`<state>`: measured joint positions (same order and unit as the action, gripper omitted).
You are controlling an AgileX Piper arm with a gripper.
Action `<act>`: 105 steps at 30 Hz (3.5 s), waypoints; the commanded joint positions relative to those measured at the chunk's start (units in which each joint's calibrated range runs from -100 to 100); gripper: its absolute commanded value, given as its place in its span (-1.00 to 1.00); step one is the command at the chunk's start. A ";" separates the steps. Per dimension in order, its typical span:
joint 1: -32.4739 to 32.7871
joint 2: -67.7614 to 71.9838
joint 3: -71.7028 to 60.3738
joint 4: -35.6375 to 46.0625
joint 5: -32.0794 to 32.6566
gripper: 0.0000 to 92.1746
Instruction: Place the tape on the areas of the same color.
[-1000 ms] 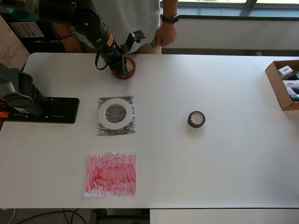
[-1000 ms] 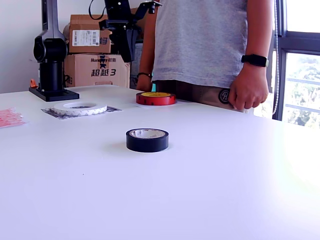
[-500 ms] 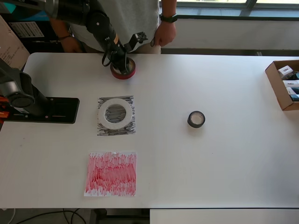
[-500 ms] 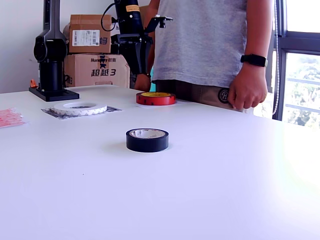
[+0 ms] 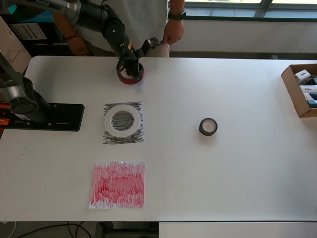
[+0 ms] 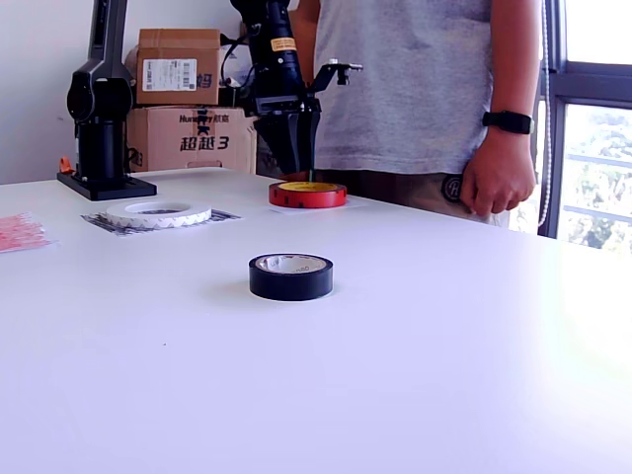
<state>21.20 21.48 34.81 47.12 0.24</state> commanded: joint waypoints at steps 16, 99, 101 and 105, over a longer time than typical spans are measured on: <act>2.57 1.06 2.67 -1.26 4.68 -0.02; -23.39 -21.95 5.76 3.15 -8.91 -1.00; -27.65 -21.95 5.12 3.15 -10.30 -1.00; -35.86 -22.05 4.03 3.15 -13.08 -1.00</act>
<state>0.40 -1.02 39.70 50.36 -9.81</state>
